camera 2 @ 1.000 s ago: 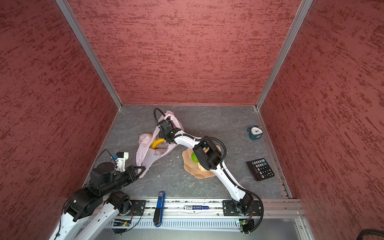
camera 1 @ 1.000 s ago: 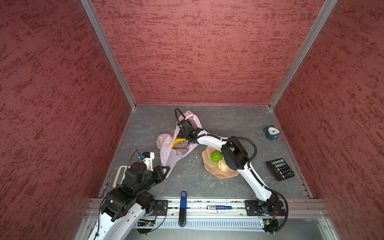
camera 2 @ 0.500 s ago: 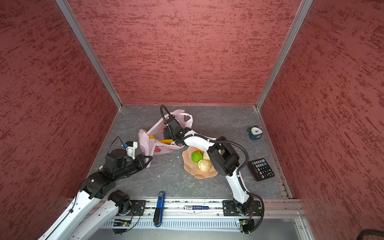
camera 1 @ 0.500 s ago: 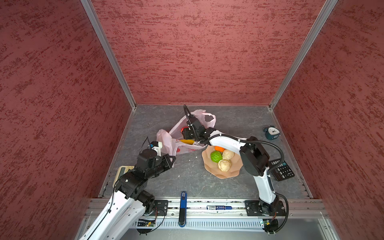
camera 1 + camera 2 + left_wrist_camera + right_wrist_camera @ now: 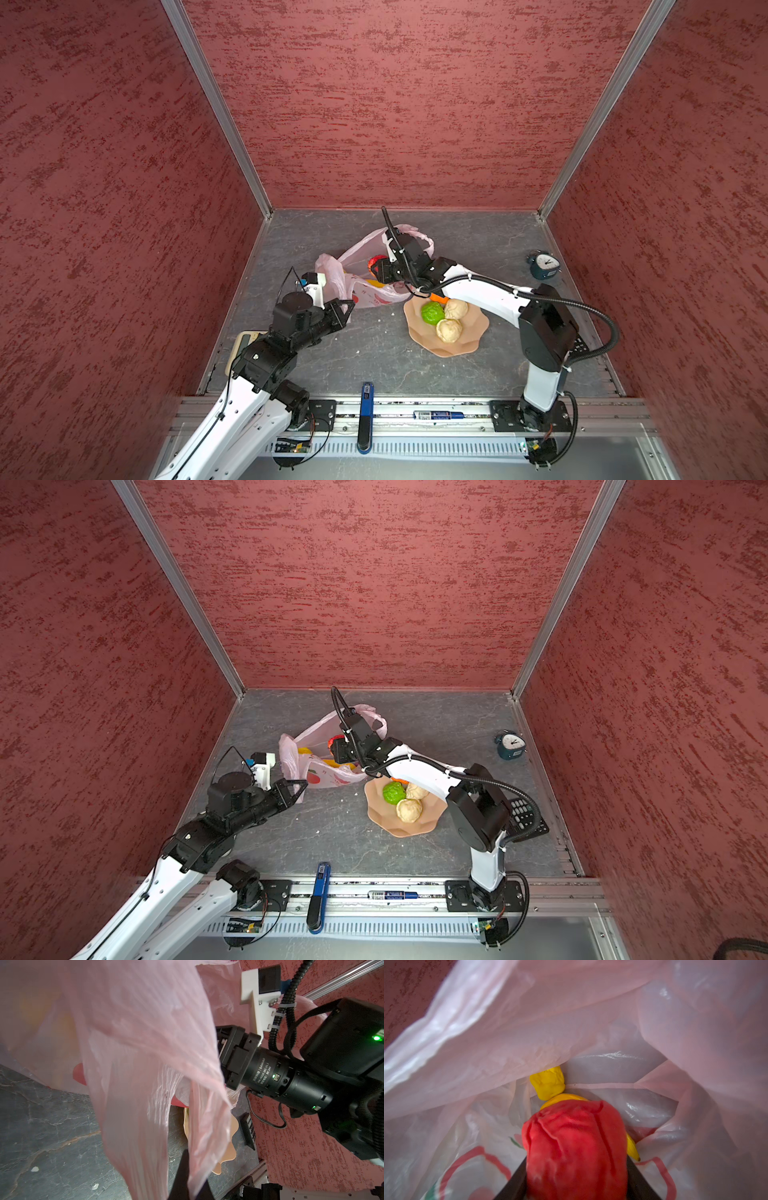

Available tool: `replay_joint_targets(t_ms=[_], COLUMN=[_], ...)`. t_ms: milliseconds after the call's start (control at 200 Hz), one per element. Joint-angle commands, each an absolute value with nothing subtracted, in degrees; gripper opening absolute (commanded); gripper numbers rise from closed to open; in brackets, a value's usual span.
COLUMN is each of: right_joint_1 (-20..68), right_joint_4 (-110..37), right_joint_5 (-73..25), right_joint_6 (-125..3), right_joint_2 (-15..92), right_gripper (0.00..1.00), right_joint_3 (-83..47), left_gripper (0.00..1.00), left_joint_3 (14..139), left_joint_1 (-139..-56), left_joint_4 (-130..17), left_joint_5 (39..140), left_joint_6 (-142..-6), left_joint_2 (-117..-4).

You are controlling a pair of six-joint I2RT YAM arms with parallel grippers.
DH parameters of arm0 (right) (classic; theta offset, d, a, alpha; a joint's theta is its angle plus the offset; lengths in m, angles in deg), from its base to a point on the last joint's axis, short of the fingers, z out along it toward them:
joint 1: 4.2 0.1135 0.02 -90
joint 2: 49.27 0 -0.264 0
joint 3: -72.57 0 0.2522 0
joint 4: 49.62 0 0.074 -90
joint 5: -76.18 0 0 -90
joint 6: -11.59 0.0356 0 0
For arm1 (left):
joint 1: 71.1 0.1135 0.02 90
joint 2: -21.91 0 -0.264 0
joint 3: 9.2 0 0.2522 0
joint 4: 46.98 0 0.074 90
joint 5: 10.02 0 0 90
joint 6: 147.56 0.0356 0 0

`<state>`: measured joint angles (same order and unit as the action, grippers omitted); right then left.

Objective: Take the fake fruits out of the plastic bag
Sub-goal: 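Grasp the red fruit inside the bag with the right gripper, then lift the red fruit out of the bag with the right gripper, then lower the red fruit into the peach bowl and open the right gripper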

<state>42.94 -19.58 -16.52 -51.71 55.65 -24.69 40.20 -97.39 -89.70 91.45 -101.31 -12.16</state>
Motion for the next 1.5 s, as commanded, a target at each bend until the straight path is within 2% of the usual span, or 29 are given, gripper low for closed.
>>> replay_joint_targets(t_ms=[0,250,461,676,1117,1182,1282,1373,1493], right_joint_1=[44.0,44.1,41.6,33.3,32.1,31.9,31.7,31.7,31.6], right_joint_4=[-14.3,-2.0,13.6,18.7,14.5,12.7,10.7,10.0,10.7], right_joint_5=[-18.9,-19.1,-3.4,-3.3,-6.3,-7.0,-6.8,-6.4,-5.3], right_joint_6=[-55.4,-56.8,-55.7,-49.6,-36.0,-35.4,-34.9,-35.0,-36.4], right_joint_2=[48.1,36.3,27.1,19.7,18.1,18.1,18.7,18.9,17.9], right_gripper=[0.23,0.23,0.23,0.24,0.31,0.36,0.5,0.7,0.84], right_joint_3=[-25.7,-31.0,-32.2,-16.0,10.2,12.3,13.8,13.4,10.1], left_gripper=[0.01,0.01,0.01,0.01,0.01,0.01,0.01,0.02,0.02], left_joint_3=[41.4,43.4,45.3,46.3,46.6,46.6,46.5,46.6,46.5], left_joint_1=[-96.8,-95.2,-93.6,-91.3,-89.4,-89.3,-89.1,-89.0,-88.9], left_joint_4=[-85.4,-81.9,-84.4,-87.1,-87.6,-87.8,-87.8,-88.1,-88.5], left_joint_5=[90.5,90.9,91.2,91.7,93.0,93.1,93.5,93.7,93.9], left_joint_6=[-99.6,-98.4,-97.3,-96.7,-96.5,-96.4,-96.3,-96.3,-96.3], left_joint_2=[-15.0,-20.4,-19.9,-18.5,-18.1,-17.9,-17.9,-17.8,-17.4])
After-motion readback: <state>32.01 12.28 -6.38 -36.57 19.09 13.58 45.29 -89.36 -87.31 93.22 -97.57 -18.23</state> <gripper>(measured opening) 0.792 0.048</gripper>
